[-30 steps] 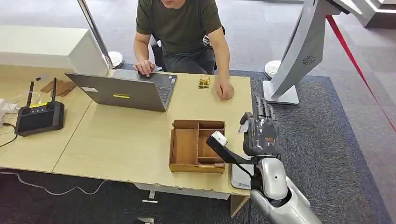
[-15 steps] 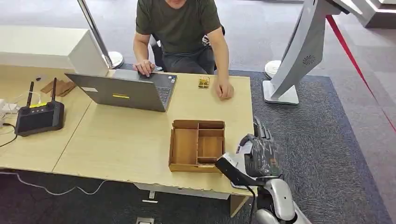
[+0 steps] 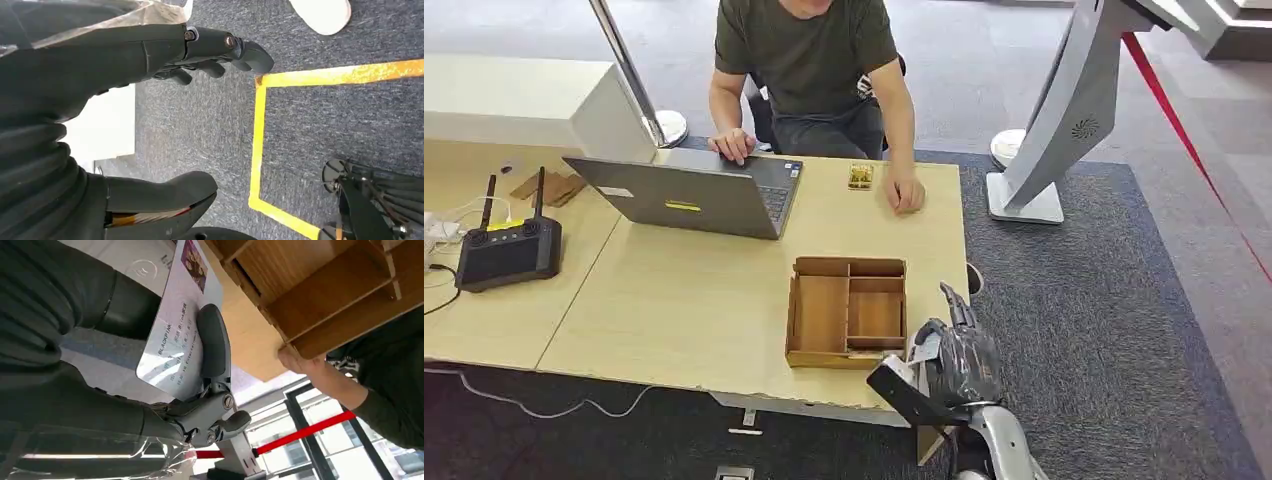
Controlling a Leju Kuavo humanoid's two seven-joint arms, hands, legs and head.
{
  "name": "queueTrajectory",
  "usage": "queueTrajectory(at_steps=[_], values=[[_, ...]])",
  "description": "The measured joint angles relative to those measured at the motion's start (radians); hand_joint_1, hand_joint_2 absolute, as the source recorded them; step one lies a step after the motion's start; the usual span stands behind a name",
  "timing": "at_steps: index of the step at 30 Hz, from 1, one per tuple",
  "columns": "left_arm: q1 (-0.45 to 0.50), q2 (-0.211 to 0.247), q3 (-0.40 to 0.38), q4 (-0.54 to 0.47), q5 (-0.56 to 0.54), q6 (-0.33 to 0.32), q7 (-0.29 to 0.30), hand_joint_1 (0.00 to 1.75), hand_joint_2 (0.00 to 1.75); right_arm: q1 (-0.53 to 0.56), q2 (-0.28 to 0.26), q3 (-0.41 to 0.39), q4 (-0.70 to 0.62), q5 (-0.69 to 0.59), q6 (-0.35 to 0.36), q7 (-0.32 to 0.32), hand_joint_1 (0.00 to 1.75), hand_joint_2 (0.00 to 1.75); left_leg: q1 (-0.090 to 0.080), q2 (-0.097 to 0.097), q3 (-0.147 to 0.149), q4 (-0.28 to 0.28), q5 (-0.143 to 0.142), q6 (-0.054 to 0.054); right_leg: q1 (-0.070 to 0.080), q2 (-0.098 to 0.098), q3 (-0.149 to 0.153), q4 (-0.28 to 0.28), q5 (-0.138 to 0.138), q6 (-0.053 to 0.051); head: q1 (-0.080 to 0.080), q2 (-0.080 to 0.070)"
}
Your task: Pass the card to the sensor for recognition and then transmit it.
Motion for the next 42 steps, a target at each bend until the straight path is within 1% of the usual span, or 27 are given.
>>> queueTrajectory(at_steps=[5,15,31,36,39,42], values=[[0.0,0.0,0.008,0.0,0.011,0.008,0.0,0.0,1.75,0.001,0.007,0.008,0.045,-0.018,-0.015,-0.005,1.75,1.75,0.0,0.0,0.0,0.0,0.0,0.0,0.0,0.0,0.0,0.0,0.0,0.0,0.0,0.0],[0.001,0.0,0.015,0.0,0.011,0.008,0.0,0.0,1.75,0.001,0.014,0.015,0.094,-0.019,-0.016,-0.006,1.75,1.75,0.0,0.0,0.0,0.0,0.0,0.0,0.0,0.0,0.0,0.0,0.0,0.0,0.0,0.0],[0.001,0.0,0.015,0.0,0.011,0.008,0.001,0.0,1.75,0.0,0.02,0.02,0.117,-0.019,-0.017,-0.006,1.75,1.75,0.0,0.0,0.0,0.0,0.0,0.0,0.0,0.0,0.0,0.0,0.0,0.0,0.0,0.0],[0.001,0.0,0.015,0.0,0.028,0.008,0.001,0.0,1.75,0.0,0.02,0.022,0.13,-0.026,-0.018,0.003,1.75,1.75,0.0,0.0,0.0,0.0,0.0,0.0,0.0,0.0,0.0,0.0,0.0,0.0,0.0,0.0],[0.001,0.0,0.015,0.0,0.04,0.01,0.002,0.0,1.75,0.0,0.02,0.022,0.145,-0.04,-0.03,0.003,1.75,1.75,0.0,0.0,0.0,0.0,0.0,0.0,0.0,0.0,0.0,0.0,0.0,0.0,0.0,0.0],[0.001,0.0,0.015,0.0,0.05,0.012,0.006,0.0,1.75,0.0,0.019,0.01,0.157,-0.061,-0.064,-0.005,1.75,1.75,0.0,0.0,0.0,0.0,0.0,0.0,0.0,0.0,0.0,0.0,0.0,0.0,0.0,0.0]])
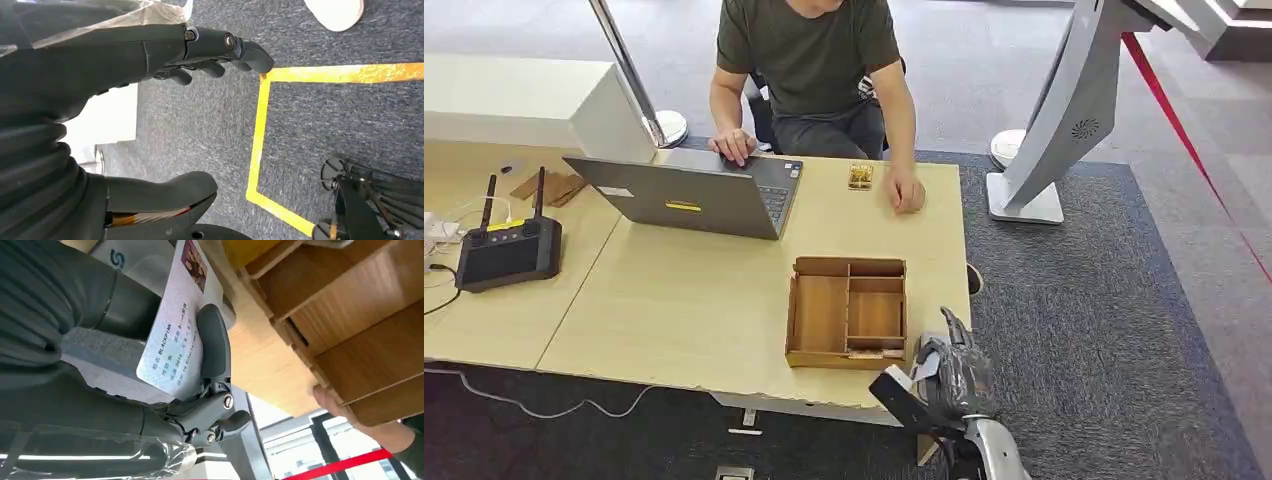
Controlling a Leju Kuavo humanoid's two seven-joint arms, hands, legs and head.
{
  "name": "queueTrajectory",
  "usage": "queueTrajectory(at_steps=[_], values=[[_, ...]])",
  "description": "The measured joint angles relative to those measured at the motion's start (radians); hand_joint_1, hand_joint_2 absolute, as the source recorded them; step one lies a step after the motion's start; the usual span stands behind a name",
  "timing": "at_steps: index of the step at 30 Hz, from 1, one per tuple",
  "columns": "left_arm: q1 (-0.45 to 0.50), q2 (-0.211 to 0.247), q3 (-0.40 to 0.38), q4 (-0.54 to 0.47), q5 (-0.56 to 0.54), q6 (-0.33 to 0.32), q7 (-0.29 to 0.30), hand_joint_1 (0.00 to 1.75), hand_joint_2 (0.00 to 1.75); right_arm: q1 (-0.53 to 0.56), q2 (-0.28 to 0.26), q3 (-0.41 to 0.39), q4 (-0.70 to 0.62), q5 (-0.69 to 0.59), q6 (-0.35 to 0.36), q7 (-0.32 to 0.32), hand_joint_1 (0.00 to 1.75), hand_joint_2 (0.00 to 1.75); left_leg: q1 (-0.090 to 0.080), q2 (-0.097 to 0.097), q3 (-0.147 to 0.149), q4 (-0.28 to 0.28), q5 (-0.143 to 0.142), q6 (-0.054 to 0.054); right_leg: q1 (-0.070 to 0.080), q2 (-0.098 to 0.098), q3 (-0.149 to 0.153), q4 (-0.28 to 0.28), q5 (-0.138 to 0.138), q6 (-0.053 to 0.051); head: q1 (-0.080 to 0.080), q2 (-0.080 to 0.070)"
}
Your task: Pass the card to the sensor for recognition and then transmit it.
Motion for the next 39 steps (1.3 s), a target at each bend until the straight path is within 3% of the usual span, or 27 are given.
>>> queueTrajectory(at_steps=[4,8,13,32,39], values=[[0.0,0.001,0.0,0.0,0.014,0.017,0.008,0.0,1.75,0.0,-0.007,-0.015,0.012,-0.047,-0.01,0.033,1.75,1.75,0.0,0.0,0.0,0.0,0.0,0.0,0.0,0.0,0.0,0.0,0.0,0.0,0.0,0.0],[0.002,0.004,0.0,0.0,0.031,0.027,0.014,0.0,1.75,-0.005,-0.022,-0.032,0.068,-0.157,-0.056,-0.006,1.75,1.75,0.0,0.0,0.0,0.0,0.0,0.0,0.0,0.0,0.0,0.0,0.0,0.0,0.0,0.0],[0.002,0.006,-0.001,-0.001,0.046,0.029,0.014,0.0,1.75,-0.016,-0.031,-0.036,0.107,-0.198,-0.079,-0.011,1.75,1.75,0.0,0.0,0.001,0.0,0.0,0.0,0.0,0.0,0.001,0.0,0.0,0.0,0.0,0.0],[0.002,0.007,-0.004,-0.001,0.056,0.029,0.015,0.0,1.75,-0.033,-0.039,-0.031,0.151,-0.188,-0.089,0.005,1.75,1.75,0.0,0.0,0.003,0.0,0.0,0.0,0.0,0.0,0.003,0.0,0.0,0.0,0.0,0.0],[0.001,0.008,-0.011,-0.002,0.078,0.029,0.014,0.0,1.75,-0.033,-0.043,-0.026,0.125,-0.1,-0.124,0.038,1.75,1.75,0.0,0.0,0.003,0.0,0.0,0.0,0.0,0.0,0.003,0.0,0.0,0.0,0.0,0.0]])
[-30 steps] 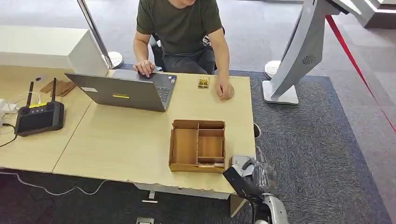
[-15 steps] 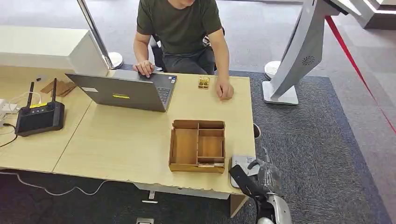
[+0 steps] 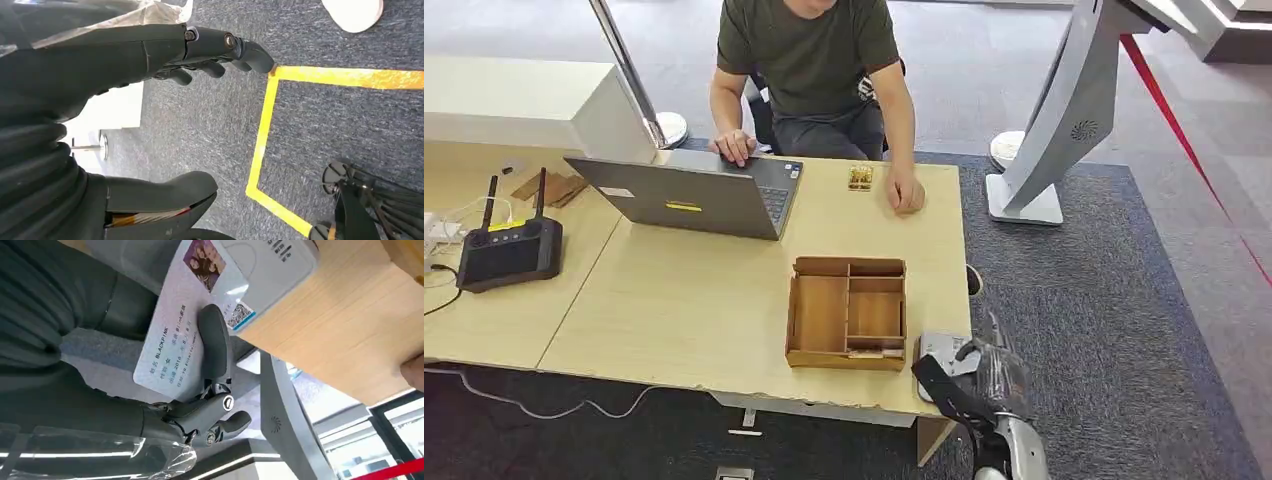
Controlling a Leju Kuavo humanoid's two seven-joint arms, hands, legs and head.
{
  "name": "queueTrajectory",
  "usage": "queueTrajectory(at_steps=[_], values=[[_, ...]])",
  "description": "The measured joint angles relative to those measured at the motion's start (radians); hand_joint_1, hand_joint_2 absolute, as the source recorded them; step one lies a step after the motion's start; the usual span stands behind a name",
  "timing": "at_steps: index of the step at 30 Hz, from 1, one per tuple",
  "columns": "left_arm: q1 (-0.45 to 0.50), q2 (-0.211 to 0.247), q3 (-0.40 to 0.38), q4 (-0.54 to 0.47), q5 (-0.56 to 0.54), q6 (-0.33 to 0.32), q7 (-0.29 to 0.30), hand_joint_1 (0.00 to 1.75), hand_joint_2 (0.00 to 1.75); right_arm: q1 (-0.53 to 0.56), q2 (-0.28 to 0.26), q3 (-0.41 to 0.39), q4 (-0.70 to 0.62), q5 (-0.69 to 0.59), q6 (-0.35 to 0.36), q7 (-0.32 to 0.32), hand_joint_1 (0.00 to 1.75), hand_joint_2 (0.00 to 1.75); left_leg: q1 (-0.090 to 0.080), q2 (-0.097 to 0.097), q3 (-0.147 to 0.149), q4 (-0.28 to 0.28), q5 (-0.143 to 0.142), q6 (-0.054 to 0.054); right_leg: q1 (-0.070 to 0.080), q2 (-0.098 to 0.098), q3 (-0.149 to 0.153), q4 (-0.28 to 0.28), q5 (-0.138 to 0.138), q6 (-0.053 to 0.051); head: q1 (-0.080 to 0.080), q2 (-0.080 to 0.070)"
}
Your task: Pass the card to the sensor for recognition and then transmit it.
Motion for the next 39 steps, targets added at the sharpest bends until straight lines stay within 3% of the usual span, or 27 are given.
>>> queueTrajectory(at_steps=[13,21,24,29,32,39], values=[[-0.001,0.003,-0.029,0.0,0.023,0.0,-0.008,0.0,1.75,0.007,-0.041,-0.001,-0.208,0.2,0.004,0.064,1.75,1.75,0.0,0.0,-0.001,0.0,0.0,0.0,0.0,0.0,-0.001,0.0,0.0,0.0,0.0,0.0],[-0.003,0.003,-0.067,-0.003,0.005,-0.02,-0.022,0.0,1.75,-0.03,-0.055,0.002,-0.428,0.31,0.088,0.086,1.75,1.75,0.0,0.0,-0.001,0.0,0.0,0.0,0.0,0.0,0.0,0.0,0.0,0.0,0.0,0.0],[-0.005,0.002,-0.084,-0.004,-0.012,-0.031,-0.022,0.0,1.75,-0.071,-0.051,0.011,-0.477,0.327,0.158,0.11,1.75,1.75,0.0,0.0,-0.001,0.0,0.0,0.0,0.0,0.0,-0.001,0.0,0.001,0.0,0.0,0.0],[-0.018,0.002,-0.114,-0.005,-0.031,-0.038,-0.001,0.0,1.75,-0.165,-0.019,0.034,-0.485,0.289,0.248,0.13,1.75,1.75,0.0,0.0,-0.001,0.0,0.001,-0.001,0.0,0.0,0.0,0.0,0.001,0.0,0.0,0.0],[-0.029,0.002,-0.132,-0.006,-0.053,-0.05,0.023,0.0,1.75,-0.225,0.008,0.054,-0.472,0.196,0.312,0.139,1.75,1.75,0.0,0.0,-0.002,0.0,0.001,-0.001,0.0,0.0,-0.002,0.001,0.001,-0.001,0.0,0.0],[-0.091,-0.001,-0.186,-0.009,-0.114,-0.076,0.092,0.0,1.75,-0.396,0.093,0.098,-0.35,0.072,0.381,0.232,1.75,1.75,0.0,-0.001,-0.004,0.0,0.003,-0.002,0.0,-0.001,-0.003,0.002,0.002,-0.001,0.0,0.0]])
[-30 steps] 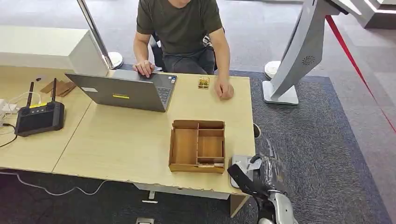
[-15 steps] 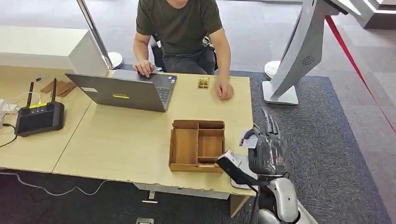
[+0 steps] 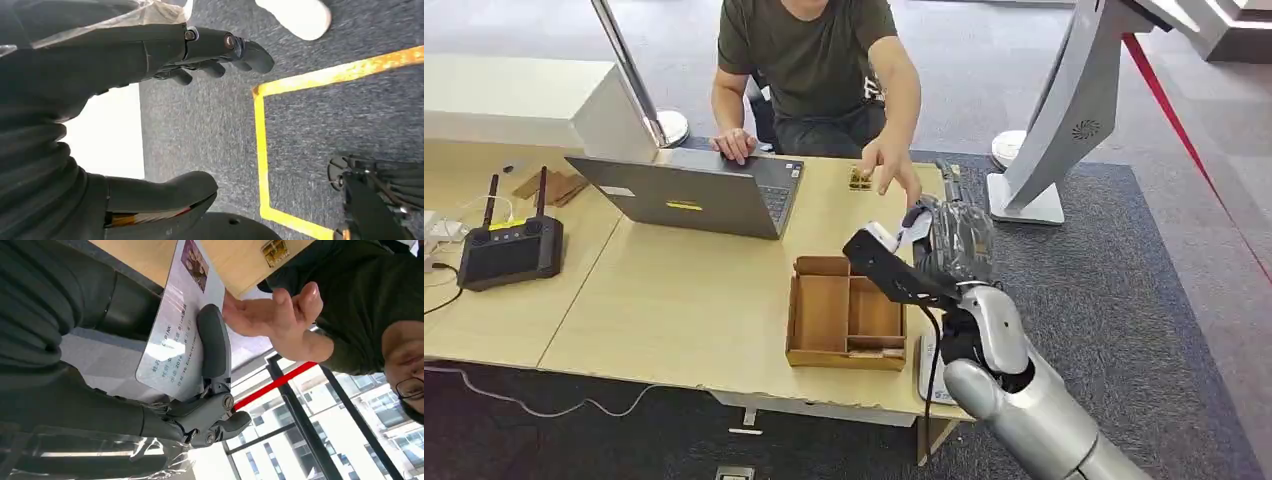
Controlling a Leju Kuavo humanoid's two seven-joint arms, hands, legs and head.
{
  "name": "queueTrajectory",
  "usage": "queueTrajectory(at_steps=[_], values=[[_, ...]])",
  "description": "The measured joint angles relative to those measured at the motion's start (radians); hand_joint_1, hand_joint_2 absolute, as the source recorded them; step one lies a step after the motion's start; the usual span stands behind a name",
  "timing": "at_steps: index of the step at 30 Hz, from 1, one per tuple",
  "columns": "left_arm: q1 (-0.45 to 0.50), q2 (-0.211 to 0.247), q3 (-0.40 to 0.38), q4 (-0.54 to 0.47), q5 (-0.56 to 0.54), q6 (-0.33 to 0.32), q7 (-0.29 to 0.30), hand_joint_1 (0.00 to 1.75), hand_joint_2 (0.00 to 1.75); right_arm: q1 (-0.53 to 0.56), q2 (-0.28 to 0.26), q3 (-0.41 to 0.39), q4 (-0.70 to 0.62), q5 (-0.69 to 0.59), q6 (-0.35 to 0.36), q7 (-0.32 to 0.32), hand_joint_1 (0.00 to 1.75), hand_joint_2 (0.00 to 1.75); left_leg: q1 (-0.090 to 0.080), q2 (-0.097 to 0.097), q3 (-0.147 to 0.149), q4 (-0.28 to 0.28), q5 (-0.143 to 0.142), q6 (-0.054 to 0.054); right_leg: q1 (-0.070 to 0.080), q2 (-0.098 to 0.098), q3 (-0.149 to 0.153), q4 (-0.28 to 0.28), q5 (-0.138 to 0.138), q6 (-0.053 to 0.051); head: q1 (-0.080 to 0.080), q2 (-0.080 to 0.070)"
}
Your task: Pass the card to the sensor for recognition and then transmit it.
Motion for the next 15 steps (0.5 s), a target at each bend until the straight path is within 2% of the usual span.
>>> queueTrajectory(at_steps=[6,15], values=[[-0.016,-0.003,-0.028,-0.002,-0.003,-0.001,0.002,0.0,1.75,-0.036,0.033,0.024,0.067,-0.005,-0.002,0.003,1.75,1.75,0.0,0.0,0.0,0.0,0.0,0.0,0.0,0.0,-0.001,0.0,0.0,0.0,0.0,0.0],[-0.017,-0.003,-0.047,-0.004,-0.003,-0.001,0.002,0.0,1.75,-0.053,0.048,0.052,0.114,-0.005,-0.003,0.003,1.75,1.75,0.0,0.0,-0.001,0.0,0.0,0.0,0.0,0.0,-0.001,0.0,0.0,0.0,0.0,0.0]])
